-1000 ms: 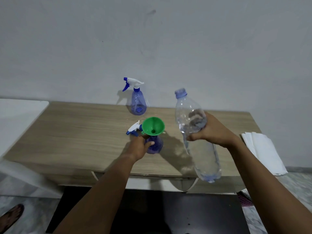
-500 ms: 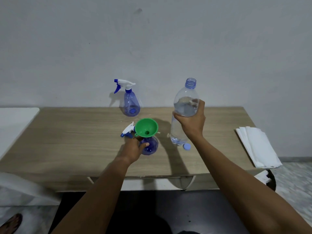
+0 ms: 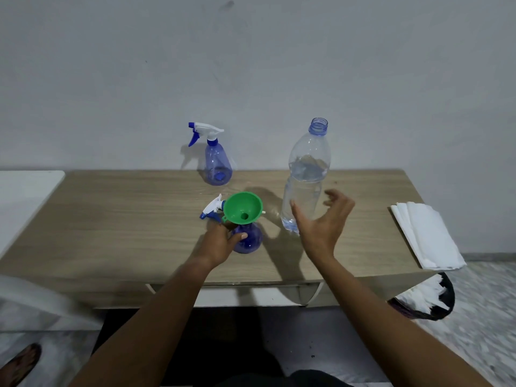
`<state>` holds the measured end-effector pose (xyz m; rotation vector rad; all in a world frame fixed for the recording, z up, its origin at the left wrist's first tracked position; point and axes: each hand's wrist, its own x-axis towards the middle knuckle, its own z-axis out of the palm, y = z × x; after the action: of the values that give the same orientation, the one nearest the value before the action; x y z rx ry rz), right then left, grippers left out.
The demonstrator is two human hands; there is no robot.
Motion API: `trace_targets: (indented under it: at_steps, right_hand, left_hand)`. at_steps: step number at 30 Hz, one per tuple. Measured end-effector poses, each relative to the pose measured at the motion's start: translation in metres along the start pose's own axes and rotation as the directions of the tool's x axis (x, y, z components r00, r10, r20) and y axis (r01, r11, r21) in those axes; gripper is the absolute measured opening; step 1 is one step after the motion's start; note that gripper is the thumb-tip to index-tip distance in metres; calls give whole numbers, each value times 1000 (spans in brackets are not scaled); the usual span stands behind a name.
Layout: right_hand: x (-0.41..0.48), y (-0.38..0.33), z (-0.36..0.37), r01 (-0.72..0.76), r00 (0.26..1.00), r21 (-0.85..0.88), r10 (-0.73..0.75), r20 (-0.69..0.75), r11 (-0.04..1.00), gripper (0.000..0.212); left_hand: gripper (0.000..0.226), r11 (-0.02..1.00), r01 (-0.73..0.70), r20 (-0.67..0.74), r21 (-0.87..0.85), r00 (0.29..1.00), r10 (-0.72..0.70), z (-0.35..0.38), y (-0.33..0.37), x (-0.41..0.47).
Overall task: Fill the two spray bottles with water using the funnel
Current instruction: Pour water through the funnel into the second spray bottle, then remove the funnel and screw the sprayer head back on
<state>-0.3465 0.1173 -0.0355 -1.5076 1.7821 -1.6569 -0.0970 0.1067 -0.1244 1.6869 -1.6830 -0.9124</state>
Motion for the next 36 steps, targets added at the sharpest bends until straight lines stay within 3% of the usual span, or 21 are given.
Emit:
trace_targets:
  at_steps: [3, 5, 8, 10, 16, 20, 22, 24, 26, 29, 36]
  right_hand:
    - [-24, -2, 3, -22, 941, 159, -33, 338, 987, 55]
    - [-32, -6, 10, -88, 821, 180, -31, 570, 980, 71]
    - [-36, -12, 22, -155, 685, 181, -27, 728, 971, 99]
    - [-33, -14, 27, -202, 655, 202, -21, 755, 958, 100]
    - [-24, -24, 31, -336, 652, 263, 22, 758, 905, 77]
    - [2, -48, 28, -407, 719, 366, 46, 694, 837, 65]
    - [15, -51, 28, -368, 755, 357, 51, 654, 859, 67]
    - [18, -42, 31, -305, 745, 234, 78, 662, 923, 74]
    - [11, -27, 34, -213, 684, 20, 134, 717, 977, 77]
    - [-2, -4, 40, -45, 619, -200, 185, 763, 979, 80]
    - [-14, 19, 54, 59, 543, -356, 269, 796, 933, 94]
  left_hand:
    - [45, 999, -1, 36, 47, 999, -1, 4, -10, -6]
    - [42, 997, -10, 57, 78, 998, 5, 7, -16, -8]
    - [26, 984, 10, 66, 179, 998, -22, 0, 10, -24]
    - [27, 971, 28, 56, 237, 998, -42, 0, 16, -29]
    - [30, 993, -10, 98, 116, 995, -1, -7, 31, -48]
    - [29, 998, -13, 43, 53, 999, 11, -10, 32, -53]
    - [25, 999, -7, 31, 38, 999, 6, -15, 27, -54]
    - [17, 999, -4, 8, 42, 1000, 4, -21, 24, -56]
    - [13, 999, 6, -28, 54, 1000, -5, -28, 22, -59]
    - [14, 998, 15, -61, 66, 998, -11, -37, 21, -65]
    - [24, 997, 30, -65, 70, 998, -25, -41, 26, -71]
